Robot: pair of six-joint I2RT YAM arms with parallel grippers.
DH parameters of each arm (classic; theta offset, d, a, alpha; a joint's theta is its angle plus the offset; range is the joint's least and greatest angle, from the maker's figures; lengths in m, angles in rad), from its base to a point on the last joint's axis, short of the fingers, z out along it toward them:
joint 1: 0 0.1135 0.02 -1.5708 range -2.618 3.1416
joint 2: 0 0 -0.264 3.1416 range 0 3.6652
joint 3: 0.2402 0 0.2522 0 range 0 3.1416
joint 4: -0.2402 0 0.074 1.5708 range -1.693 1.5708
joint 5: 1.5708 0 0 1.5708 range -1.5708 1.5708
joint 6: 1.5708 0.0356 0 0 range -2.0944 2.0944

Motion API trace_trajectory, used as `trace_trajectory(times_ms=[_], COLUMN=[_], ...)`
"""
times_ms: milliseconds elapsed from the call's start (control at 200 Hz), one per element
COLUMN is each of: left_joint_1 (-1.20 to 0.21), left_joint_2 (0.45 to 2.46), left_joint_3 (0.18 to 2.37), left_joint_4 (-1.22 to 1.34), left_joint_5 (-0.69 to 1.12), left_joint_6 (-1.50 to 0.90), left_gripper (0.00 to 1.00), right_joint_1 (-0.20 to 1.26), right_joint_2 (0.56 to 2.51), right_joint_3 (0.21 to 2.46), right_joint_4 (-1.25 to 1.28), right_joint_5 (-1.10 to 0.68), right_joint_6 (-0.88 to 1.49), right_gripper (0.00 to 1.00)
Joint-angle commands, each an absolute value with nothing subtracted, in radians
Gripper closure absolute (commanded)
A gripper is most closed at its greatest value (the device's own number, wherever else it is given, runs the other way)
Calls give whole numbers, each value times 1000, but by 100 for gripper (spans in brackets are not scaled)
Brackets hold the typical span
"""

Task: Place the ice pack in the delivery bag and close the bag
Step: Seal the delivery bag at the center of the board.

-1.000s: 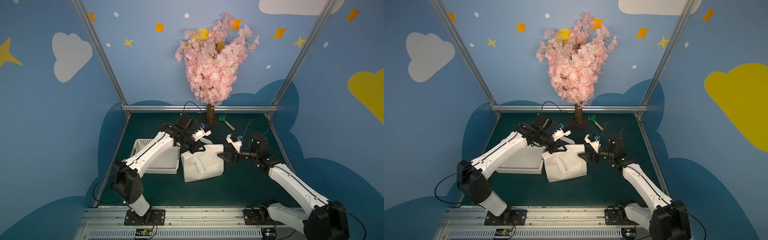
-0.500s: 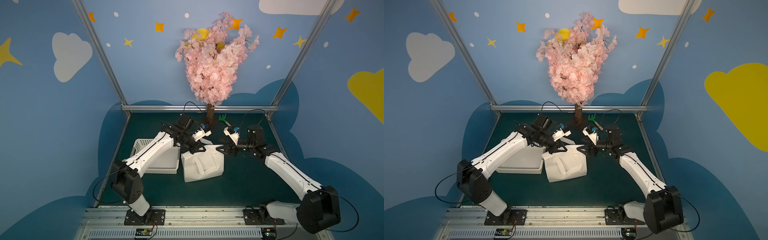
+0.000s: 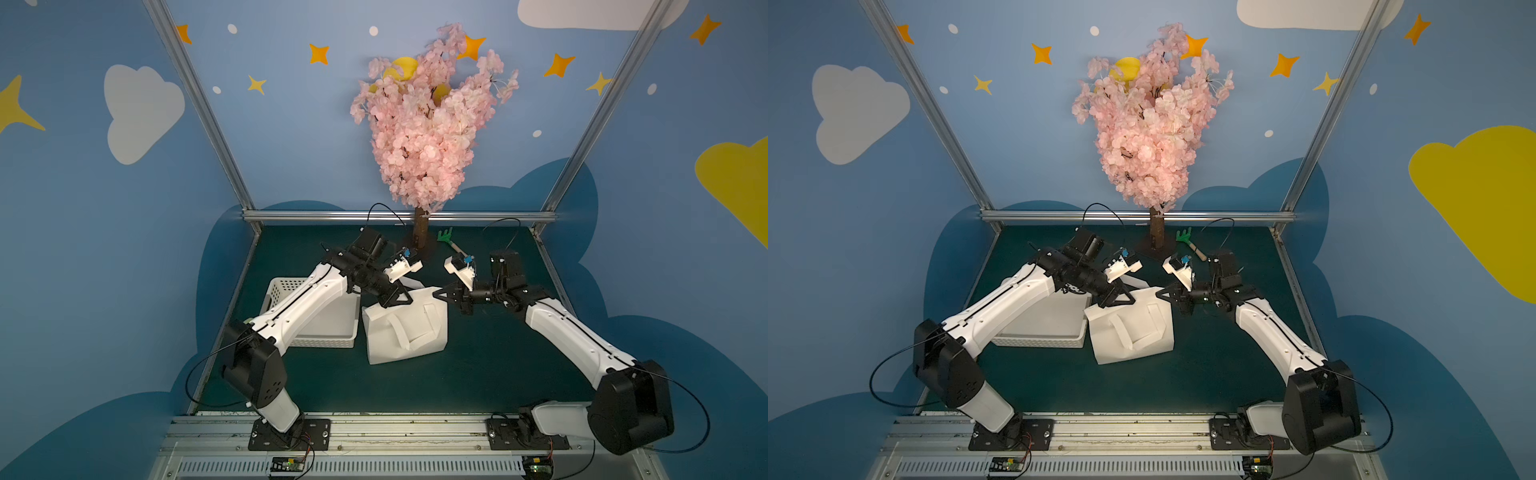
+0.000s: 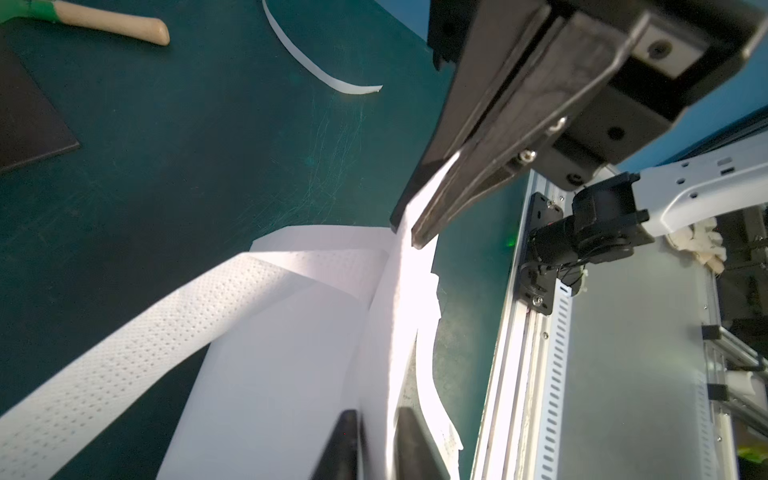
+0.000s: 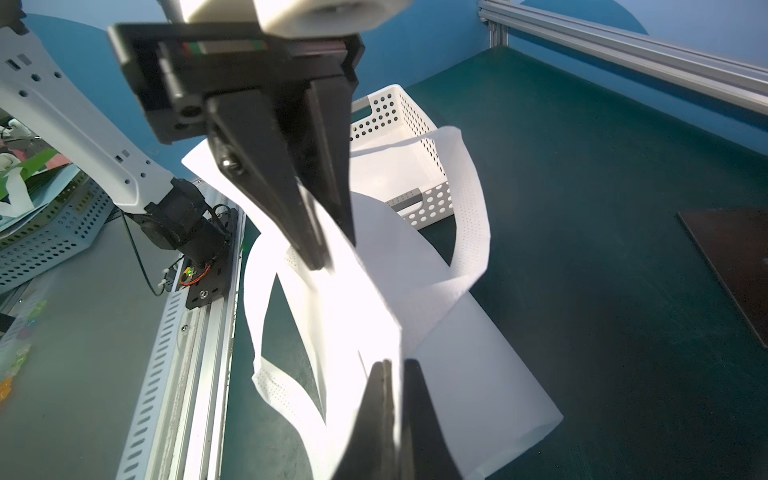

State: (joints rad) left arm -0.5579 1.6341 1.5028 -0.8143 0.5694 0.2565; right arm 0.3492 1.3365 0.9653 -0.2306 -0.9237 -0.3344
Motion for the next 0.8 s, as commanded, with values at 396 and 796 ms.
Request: trace_trajectory(times_ms=[396,796], left_joint_1=[-477,-470], left_joint_2=[1353,1339], left_joint_3=[1257,1242], left_joint_4=[-867,-876], left_joint_5=[456,327], left_joint_6=[66,61], left_gripper=[60,75], right_joint_1=[331,336], right_joint_2=[1325,1340], right_joint_3=[954,953], right_joint_4=[-200,-186], right_joint_5=[-902,-915], right_joint_6=[-338,-330], right_gripper=[100,100])
